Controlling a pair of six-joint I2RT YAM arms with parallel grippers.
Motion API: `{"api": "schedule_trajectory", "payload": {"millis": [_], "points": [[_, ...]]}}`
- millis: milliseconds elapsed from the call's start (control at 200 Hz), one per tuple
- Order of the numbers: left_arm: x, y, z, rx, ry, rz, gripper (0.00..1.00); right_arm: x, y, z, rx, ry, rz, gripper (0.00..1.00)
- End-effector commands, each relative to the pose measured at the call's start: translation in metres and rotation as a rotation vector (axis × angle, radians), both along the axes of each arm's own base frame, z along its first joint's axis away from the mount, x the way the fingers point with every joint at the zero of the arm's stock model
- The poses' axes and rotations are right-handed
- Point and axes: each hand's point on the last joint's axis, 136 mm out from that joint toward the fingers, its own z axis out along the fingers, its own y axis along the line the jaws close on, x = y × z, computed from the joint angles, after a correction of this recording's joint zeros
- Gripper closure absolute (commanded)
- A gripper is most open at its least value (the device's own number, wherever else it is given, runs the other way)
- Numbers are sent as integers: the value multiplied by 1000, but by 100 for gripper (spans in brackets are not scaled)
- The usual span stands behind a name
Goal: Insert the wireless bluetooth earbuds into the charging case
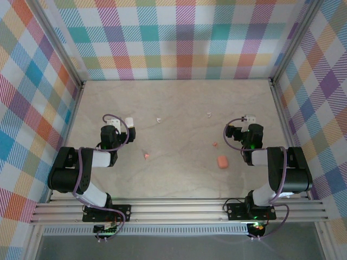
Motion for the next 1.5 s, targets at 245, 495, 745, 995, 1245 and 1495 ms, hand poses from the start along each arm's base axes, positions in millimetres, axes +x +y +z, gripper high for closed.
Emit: {"api": "schedule_trajectory", "payload": {"millis": [245,495,745,995,1245,1495], "points": [[1,17,35,-30,51,113,0,4,5,41,23,76,9,0],[-10,2,55,-174,148,115,0,-29,-3,72,177,278,-137,0],[-28,-59,46,-310,306,-11,6,-104,26,38,215,748,-196,2],[-56,-151,34,-319,413,-199,8,-168,72,10,18,1070,-126,5],[-77,-193,38,-307,412,-293,8,-190,75,-5,-47,1167,-113,16],[-86,-205,36,-309,417,-317,8,-183,83,-26,-60,1212,-74,25]]}}
